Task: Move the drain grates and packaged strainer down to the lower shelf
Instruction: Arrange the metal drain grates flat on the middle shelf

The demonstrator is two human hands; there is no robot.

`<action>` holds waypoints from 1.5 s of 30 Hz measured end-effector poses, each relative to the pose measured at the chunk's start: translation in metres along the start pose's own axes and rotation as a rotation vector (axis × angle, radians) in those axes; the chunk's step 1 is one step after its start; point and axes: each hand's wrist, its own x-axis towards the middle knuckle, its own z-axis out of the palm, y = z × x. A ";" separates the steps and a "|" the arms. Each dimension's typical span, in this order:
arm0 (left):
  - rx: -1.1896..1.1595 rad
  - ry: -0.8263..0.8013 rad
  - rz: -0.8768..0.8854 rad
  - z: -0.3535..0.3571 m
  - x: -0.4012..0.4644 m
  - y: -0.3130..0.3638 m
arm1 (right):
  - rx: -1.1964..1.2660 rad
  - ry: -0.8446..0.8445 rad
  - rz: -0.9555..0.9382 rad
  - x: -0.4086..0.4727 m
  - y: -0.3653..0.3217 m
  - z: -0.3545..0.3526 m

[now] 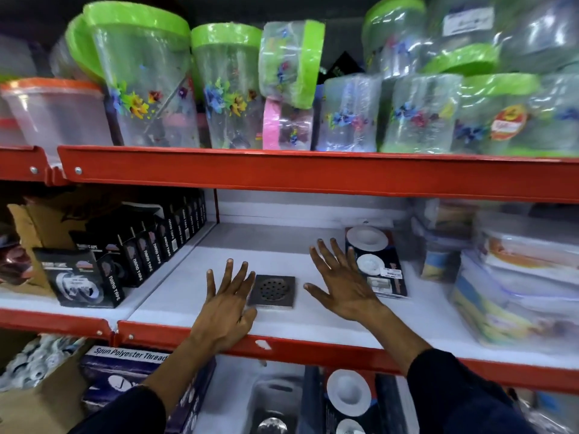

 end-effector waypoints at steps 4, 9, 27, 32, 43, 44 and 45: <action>-0.169 -0.078 0.045 -0.002 0.042 0.055 | 0.103 0.038 0.173 -0.028 0.030 -0.002; -0.537 -0.229 -0.040 0.012 0.097 0.131 | 0.221 0.063 0.440 -0.049 0.071 -0.003; -0.926 -0.174 -0.336 0.017 0.084 0.195 | 0.406 -0.137 0.724 -0.108 0.080 -0.030; -0.844 -0.182 -0.238 0.012 0.056 0.192 | 0.388 -0.244 0.772 -0.127 0.060 -0.038; -0.335 0.332 -0.044 -0.020 0.004 0.095 | 0.179 0.085 0.295 -0.097 -0.003 -0.039; -0.292 0.346 -0.071 -0.020 0.001 0.076 | 0.210 0.064 0.222 -0.084 -0.012 -0.035; -0.257 0.351 -0.097 -0.019 -0.001 0.061 | 0.244 0.025 0.155 -0.070 -0.019 -0.031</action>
